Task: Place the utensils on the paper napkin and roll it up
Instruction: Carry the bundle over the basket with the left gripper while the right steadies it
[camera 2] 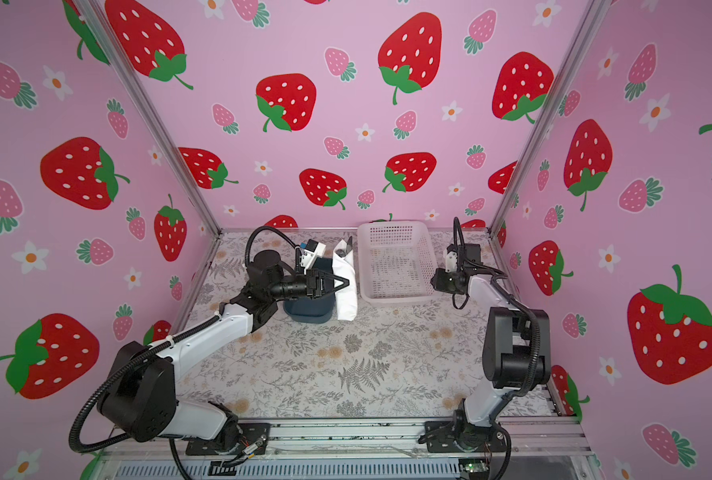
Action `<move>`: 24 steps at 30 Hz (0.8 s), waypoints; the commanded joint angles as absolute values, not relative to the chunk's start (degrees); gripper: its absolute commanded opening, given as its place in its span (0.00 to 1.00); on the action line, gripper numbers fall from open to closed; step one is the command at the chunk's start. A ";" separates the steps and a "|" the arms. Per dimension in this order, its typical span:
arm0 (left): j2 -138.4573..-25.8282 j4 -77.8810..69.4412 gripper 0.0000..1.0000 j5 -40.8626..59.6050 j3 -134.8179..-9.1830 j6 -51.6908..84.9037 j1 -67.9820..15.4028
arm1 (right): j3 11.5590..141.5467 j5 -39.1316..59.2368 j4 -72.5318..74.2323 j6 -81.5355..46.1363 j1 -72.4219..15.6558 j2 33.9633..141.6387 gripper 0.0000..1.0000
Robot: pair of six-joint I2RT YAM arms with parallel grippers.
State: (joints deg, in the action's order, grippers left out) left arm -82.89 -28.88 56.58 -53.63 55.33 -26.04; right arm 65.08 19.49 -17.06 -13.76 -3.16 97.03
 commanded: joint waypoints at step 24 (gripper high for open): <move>-92.09 -25.11 0.14 58.78 -62.00 51.94 -29.80 | 44.39 10.20 -19.24 -28.80 -17.39 75.62 0.20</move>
